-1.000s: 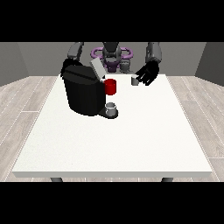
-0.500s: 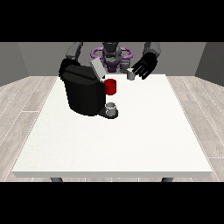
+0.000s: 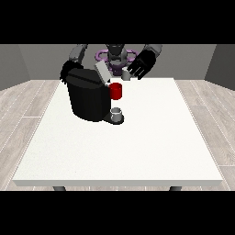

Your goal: Insert the coffee pod into the coffee machine and close the lid

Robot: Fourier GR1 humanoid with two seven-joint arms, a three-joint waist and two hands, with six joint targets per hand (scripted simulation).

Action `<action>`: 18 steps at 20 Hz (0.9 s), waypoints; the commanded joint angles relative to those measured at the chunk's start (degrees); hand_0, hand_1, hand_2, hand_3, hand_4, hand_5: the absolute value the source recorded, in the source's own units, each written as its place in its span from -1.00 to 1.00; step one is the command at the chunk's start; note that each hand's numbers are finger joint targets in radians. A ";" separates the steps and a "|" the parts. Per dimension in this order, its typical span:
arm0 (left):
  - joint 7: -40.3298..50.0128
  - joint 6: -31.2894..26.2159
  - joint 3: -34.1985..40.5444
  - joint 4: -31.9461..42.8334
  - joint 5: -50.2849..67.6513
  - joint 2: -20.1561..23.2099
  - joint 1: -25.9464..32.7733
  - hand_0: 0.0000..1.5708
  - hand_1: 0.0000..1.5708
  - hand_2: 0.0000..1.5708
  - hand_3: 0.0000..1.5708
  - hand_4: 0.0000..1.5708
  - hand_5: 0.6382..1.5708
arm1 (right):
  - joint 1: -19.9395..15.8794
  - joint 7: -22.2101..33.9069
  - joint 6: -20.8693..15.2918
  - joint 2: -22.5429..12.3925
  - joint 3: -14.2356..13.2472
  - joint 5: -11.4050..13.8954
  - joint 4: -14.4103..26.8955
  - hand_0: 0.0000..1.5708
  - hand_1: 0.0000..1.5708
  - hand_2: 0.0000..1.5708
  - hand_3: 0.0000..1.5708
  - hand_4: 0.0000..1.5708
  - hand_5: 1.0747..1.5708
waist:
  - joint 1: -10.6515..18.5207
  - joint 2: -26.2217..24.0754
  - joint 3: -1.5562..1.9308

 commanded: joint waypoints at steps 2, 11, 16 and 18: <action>1.89 2.35 0.89 2.43 -1.31 0.67 -2.73 0.63 0.63 0.70 0.61 -0.34 1.00 | -3.07 7.24 -2.27 1.00 3.10 2.14 -5.03 -1.00 -1.00 -1.00 -1.00 -0.36 1.00 | -4.55 1.41 -0.04; 1.62 0.87 0.19 1.80 -1.99 -0.41 -3.30 0.67 0.67 0.69 0.57 -0.37 1.00 | -3.27 3.85 1.34 -3.60 -2.46 -1.31 -2.99 -1.00 -1.00 -1.00 -1.00 -0.38 1.00 | -2.55 3.01 0.01; 1.73 -0.61 0.33 2.19 -2.12 -0.09 -3.85 0.68 0.68 0.69 0.56 -0.35 1.00 | -0.74 2.15 -2.07 -0.95 -1.14 0.76 -3.25 -1.00 -1.00 -1.00 -1.00 -0.34 1.00 | -2.01 1.65 0.00; 2.46 0.22 0.20 2.44 -2.22 -1.58 -3.17 0.56 0.56 0.63 0.54 -0.35 1.00 | 0.52 2.99 0.95 -2.82 -1.71 -0.83 -3.65 -1.00 -1.00 -1.00 -1.00 -0.39 1.00 | -3.38 0.90 0.00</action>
